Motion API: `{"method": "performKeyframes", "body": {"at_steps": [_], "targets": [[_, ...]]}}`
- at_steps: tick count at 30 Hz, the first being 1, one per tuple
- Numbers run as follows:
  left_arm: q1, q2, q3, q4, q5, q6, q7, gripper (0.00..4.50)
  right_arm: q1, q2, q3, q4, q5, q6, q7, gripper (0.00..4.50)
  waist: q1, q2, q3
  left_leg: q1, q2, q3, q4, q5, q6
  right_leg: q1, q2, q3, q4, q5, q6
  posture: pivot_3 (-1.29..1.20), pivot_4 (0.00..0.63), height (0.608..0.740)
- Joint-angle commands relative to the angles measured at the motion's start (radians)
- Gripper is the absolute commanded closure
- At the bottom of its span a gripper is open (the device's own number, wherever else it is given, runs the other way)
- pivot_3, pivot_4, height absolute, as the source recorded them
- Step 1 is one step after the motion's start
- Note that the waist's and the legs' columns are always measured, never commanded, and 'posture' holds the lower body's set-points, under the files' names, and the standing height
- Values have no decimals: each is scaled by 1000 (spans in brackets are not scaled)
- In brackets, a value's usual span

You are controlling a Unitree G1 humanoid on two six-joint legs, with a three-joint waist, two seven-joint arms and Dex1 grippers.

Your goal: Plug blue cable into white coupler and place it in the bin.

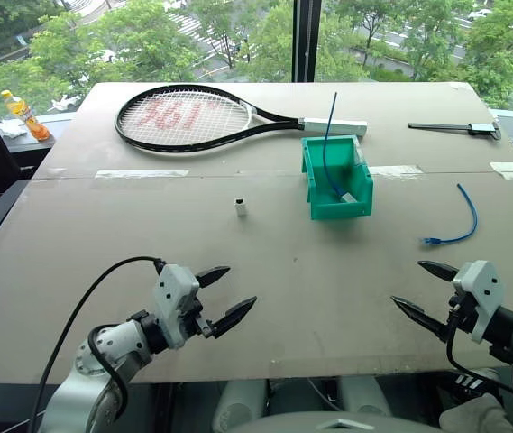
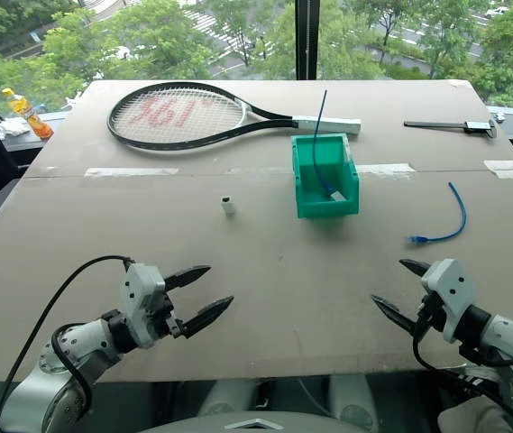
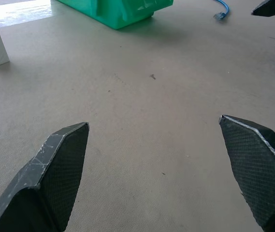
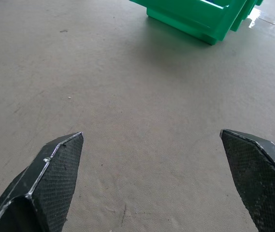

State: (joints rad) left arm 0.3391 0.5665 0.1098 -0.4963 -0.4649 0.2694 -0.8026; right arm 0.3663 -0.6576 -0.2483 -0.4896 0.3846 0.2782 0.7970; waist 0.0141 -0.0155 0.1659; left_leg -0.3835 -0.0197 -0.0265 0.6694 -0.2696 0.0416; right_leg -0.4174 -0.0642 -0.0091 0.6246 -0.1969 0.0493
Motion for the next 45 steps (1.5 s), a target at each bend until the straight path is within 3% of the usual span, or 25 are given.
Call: {"method": "performKeyframes", "body": {"at_steps": [1,4,9,15,24,27,35,36,40,45], "targets": [[-41,2,28,-17,-68,37,6,91,-24,-25,-15,-55,37,54,-6,0,0,0,0,0,0,0,0,0,0,0,0,0,0,0,0,0,150,740],[-126,-15,47,-34,-180,123,31,91,-102,-106,-56,-57,88,149,21,0,0,1,1,0,0,0,1,0,0,0,0,0,0,0,0,0,150,740],[-172,37,26,-68,-220,160,-36,91,-209,-257,-67,26,110,221,113,0,-2,0,1,1,0,0,0,0,0,1,1,-1,0,0,0,0,150,740],[-208,122,-53,-74,-146,74,-179,91,-519,-457,157,385,-64,157,301,0,-2,1,4,1,-1,4,1,-1,2,1,0,1,-2,0,-1,0,150,740],[-218,132,-67,-119,-131,68,-178,91,-916,-367,443,931,-307,-81,496,0,-2,1,6,0,0,4,0,-1,2,0,1,1,-2,2,-5,0,150,740],[-206,131,-65,-138,-133,74,-164,0,-988,-324,491,1064,-369,-155,518,851,-3,1,6,-1,-1,4,0,-1,2,0,0,2,-3,3,-5,0,150,740],[-164,118,-47,-153,-132,65,-123,0,-1049,-291,517,1194,-421,-253,593,4190,0,0,6,3,-1,4,2,-1,2,4,0,1,-3,3,-4,0,150,740],[-161,117,-49,-150,-127,60,-122,0,-1048,-288,515,1194,-422,-261,596,4432,-1,0,6,4,-1,3,2,-1,2,5,0,1,-3,3,-4,0,150,740],[-145,113,-48,-134,-111,38,-126,0,-1027,-268,504,1095,-403,-239,611,4432,-3,0,5,4,0,3,2,-1,2,5,0,1,-2,3,-5,0,150,740],[-115,119,-35,-83,-59,-11,-133,0,-990,-169,544,679,-372,0,580,4432,-23,1,6,3,1,3,0,-1,2,3,0,1,-2,3,-5,0,150,740]]}}
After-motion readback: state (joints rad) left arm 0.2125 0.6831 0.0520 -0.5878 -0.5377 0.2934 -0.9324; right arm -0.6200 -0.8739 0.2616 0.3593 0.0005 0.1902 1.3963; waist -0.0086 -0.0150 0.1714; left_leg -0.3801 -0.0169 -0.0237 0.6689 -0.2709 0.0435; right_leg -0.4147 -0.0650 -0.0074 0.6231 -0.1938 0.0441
